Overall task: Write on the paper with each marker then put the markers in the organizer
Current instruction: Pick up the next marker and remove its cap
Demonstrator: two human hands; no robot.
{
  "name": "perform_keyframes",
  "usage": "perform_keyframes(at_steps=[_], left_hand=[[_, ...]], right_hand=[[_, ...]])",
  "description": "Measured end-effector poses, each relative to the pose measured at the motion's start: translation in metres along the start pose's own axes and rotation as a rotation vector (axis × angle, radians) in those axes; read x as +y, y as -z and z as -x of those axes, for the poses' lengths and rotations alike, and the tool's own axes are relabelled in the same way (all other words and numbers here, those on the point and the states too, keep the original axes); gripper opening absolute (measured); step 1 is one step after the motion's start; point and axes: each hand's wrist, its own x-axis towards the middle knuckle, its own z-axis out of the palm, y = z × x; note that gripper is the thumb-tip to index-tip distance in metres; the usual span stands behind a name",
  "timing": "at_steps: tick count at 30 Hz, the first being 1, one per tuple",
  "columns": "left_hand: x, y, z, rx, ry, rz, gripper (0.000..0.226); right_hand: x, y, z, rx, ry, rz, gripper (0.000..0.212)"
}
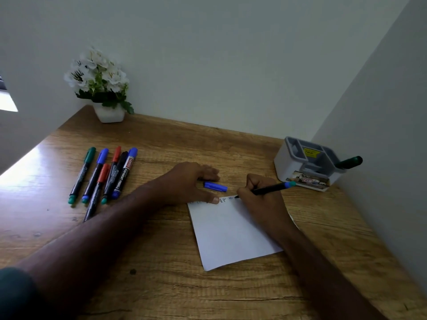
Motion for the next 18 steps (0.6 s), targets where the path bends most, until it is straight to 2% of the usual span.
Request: perform_keyframes(at_steps=[14, 18], left_hand=[[-0.0013, -0.0005, -0.001, -0.003, 0.002, -0.015, 0.069], [0.0007, 0.0005, -0.0009, -0.009, 0.01, -0.011, 0.069]], right_hand=[[0.0013, -0.0012, -0.0008, -0.005, -0.002, 0.015, 0.043], [0.0023, -0.0002, -0.001, 0.045, -0.009, -0.004, 0.043]])
